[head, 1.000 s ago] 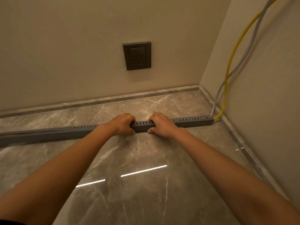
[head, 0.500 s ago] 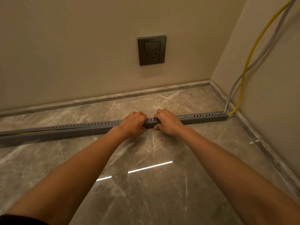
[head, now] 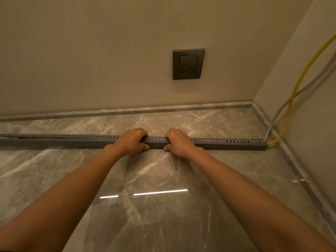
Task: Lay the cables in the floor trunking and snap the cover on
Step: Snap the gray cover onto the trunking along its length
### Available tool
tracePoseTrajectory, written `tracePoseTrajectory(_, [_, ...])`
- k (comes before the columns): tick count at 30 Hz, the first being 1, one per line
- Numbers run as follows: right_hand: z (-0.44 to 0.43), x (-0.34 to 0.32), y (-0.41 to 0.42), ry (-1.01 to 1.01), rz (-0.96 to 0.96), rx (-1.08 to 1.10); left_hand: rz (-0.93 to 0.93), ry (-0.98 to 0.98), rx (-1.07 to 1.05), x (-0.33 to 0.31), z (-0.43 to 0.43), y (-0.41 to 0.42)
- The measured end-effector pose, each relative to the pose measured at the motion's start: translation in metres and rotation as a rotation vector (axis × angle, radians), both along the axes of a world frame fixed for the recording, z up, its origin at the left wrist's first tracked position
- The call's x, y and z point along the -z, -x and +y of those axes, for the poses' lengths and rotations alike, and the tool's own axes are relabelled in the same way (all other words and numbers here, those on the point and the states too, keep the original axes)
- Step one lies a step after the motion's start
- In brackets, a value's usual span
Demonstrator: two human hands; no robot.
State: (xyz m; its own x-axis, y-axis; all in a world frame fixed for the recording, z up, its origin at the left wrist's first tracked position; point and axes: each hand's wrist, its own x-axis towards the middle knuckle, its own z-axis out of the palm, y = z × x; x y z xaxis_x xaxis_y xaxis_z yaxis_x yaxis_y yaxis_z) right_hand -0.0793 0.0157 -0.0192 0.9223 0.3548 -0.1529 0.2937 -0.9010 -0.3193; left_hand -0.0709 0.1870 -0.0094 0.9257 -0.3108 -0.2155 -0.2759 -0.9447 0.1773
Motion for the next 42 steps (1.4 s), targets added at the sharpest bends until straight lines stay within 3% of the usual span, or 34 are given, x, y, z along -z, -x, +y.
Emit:
tracePoseTrajectory(10, [-0.010, 0.001, -0.002, 0.039, -0.085, -0.051, -0.085, -0.062, 0.001, 0.004, -0.015, 0.003])
tracePoseTrajectory(17, [-0.012, 0.002, 0.001, 0.042, -0.070, 0.008, -0.073, 0.063, -0.034, 0.010, -0.021, 0.006])
tracePoseTrajectory(21, [0.012, 0.001, 0.003, 0.015, -0.040, -0.008, -0.004, 0.129, -0.032, 0.009, -0.007, 0.006])
tracePoseTrajectory(26, [0.046, 0.001, -0.002, -0.027, 0.021, 0.035, 0.006, 0.021, -0.102, 0.003, 0.049, 0.000])
tracePoseTrajectory(31, [0.081, -0.002, -0.003, -0.028, 0.043, 0.077, 0.039, -0.020, -0.002, 0.001, 0.079, -0.003])
tracePoseTrajectory(42, [0.109, 0.004, 0.003, 0.079, -0.098, 0.122, -0.127, -0.056, 0.176, 0.011, 0.087, -0.006])
